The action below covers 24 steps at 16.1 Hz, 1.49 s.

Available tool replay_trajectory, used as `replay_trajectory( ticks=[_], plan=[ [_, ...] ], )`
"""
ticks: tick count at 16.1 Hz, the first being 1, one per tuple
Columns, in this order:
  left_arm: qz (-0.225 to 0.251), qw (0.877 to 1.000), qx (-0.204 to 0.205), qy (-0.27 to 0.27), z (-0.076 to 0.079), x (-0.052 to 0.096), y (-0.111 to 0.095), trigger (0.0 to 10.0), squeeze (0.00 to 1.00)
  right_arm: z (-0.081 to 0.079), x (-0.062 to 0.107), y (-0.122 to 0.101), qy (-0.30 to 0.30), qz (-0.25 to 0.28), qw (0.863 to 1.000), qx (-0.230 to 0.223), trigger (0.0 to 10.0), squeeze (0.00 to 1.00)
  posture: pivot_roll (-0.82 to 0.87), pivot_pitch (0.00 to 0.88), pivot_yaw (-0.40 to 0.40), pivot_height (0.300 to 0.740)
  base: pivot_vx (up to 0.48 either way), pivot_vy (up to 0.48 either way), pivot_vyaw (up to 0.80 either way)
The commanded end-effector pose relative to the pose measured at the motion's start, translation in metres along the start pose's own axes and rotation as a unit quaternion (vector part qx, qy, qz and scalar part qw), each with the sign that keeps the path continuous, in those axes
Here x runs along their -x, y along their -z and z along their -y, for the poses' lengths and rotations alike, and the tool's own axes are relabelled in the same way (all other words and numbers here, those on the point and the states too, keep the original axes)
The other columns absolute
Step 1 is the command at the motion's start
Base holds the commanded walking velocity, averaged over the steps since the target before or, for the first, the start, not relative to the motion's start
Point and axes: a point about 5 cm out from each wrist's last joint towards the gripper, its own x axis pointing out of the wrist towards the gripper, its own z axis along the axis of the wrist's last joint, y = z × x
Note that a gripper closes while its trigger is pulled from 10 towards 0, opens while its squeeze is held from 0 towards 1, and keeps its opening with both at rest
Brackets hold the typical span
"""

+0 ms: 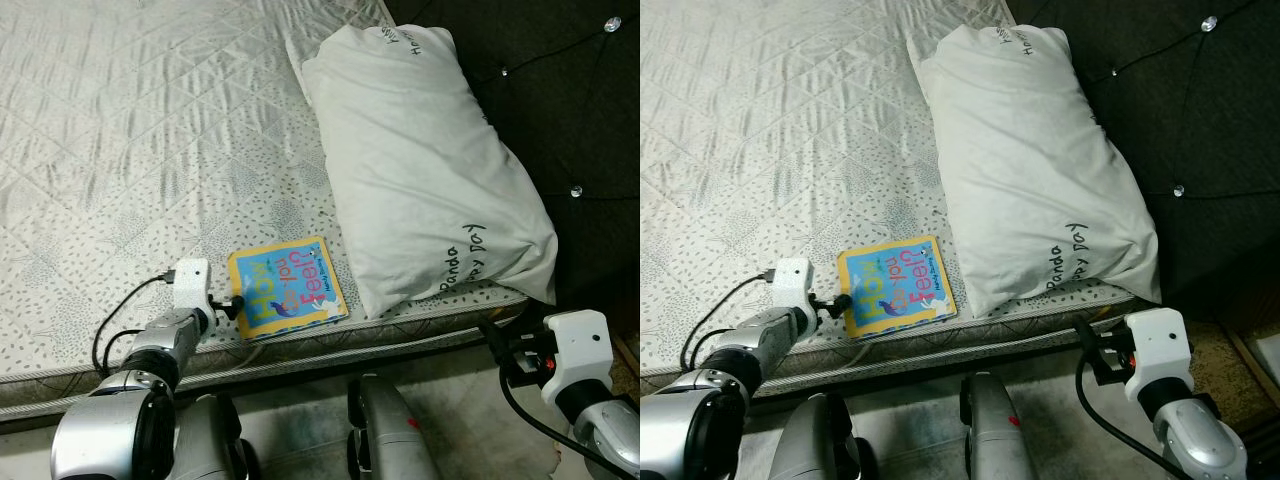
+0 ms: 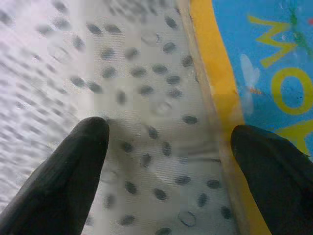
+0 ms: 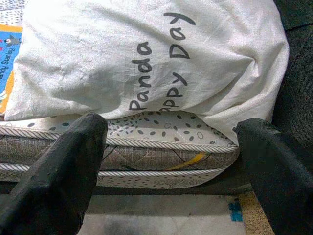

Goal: Clean up the room

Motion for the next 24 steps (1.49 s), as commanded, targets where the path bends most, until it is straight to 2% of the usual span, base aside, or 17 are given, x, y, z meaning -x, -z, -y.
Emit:
replay_trajectory(
  ticks=[1,3,7,9,10,12,15,17,20,21,22,23,24],
  plan=[
    [0.007,1.000,-0.012,-0.020,-0.011,0.002,0.000,10.0,1.00,0.004,0.004,0.005,0.011,-0.009,1.000,-0.002,10.0,0.00,-0.42,0.258,-0.016,0.613,0.000,0.000,0.00],
    [0.029,0.999,-0.010,-0.030,-0.019,0.004,-0.006,10.0,1.00,0.000,0.000,0.006,0.009,-0.007,1.000,-0.007,10.0,0.00,-0.39,0.247,-0.011,0.613,0.000,0.000,0.00],
    [0.063,0.996,0.007,-0.056,-0.032,0.009,-0.003,10.0,1.00,-0.009,-0.014,0.004,0.000,0.006,1.000,-0.017,10.0,0.00,-0.34,0.227,-0.001,0.613,0.000,0.000,0.00],
    [0.130,0.989,0.034,-0.067,-0.030,0.016,-0.006,10.0,1.00,-0.013,-0.027,-0.007,0.010,0.028,0.998,-0.047,10.0,0.00,-0.30,0.213,0.010,0.613,0.000,0.000,0.00],
    [0.155,0.985,0.048,-0.063,-0.025,0.021,-0.004,10.0,1.00,-0.015,-0.032,-0.011,0.016,0.035,0.997,-0.067,10.0,0.00,-0.28,0.207,0.014,0.613,0.000,0.000,0.00],
    [0.186,0.980,0.048,-0.044,-0.010,0.042,0.011,10.0,1.00,-0.031,-0.046,-0.022,0.003,0.056,0.994,-0.095,10.0,0.00,-0.23,0.196,0.013,0.613,0.000,0.000,0.00],
    [0.227,0.969,0.068,-0.066,-0.006,0.067,0.020,10.0,1.00,-0.049,-0.056,-0.032,-0.017,0.074,0.990,-0.119,10.0,0.00,-0.20,0.183,0.014,0.613,0.000,0.000,0.00],
    [0.265,0.960,0.047,-0.071,-0.008,0.093,0.027,10.0,1.00,-0.053,-0.062,-0.037,-0.004,0.077,0.987,-0.143,10.0,0.00,-0.17,0.170,0.022,0.613,0.000,0.000,0.00],
    [0.262,0.963,0.022,-0.062,-0.004,0.113,0.031,10.0,1.00,-0.057,-0.067,-0.038,0.007,0.078,0.982,-0.172,10.0,0.00,-0.15,0.152,0.034,0.613,0.000,0.000,0.00],
    [0.257,0.964,0.018,-0.057,-0.002,0.110,0.030,10.0,1.00,-0.060,-0.068,-0.038,0.006,0.079,0.981,-0.176,10.0,0.00,-0.15,0.143,0.038,0.613,0.000,0.000,0.00],
    [0.247,0.967,0.023,-0.055,0.000,0.104,0.029,10.0,0.82,-0.062,-0.069,-0.038,0.003,0.078,0.981,-0.179,10.0,0.00,-0.15,0.138,0.039,0.613,0.000,0.000,0.00],
    [0.221,0.973,0.029,-0.053,0.001,0.097,0.031,10.0,0.00,-0.063,-0.069,-0.038,0.003,0.078,0.980,-0.181,10.0,0.00,-0.15,0.137,0.040,0.613,0.000,0.000,0.00],
    [0.211,0.975,0.042,-0.054,0.002,0.094,0.032,10.0,0.00,-0.064,-0.070,-0.039,0.003,0.078,0.980,-0.181,10.0,0.00,-0.15,0.137,0.041,0.613,0.000,0.000,0.00]
  ],
)
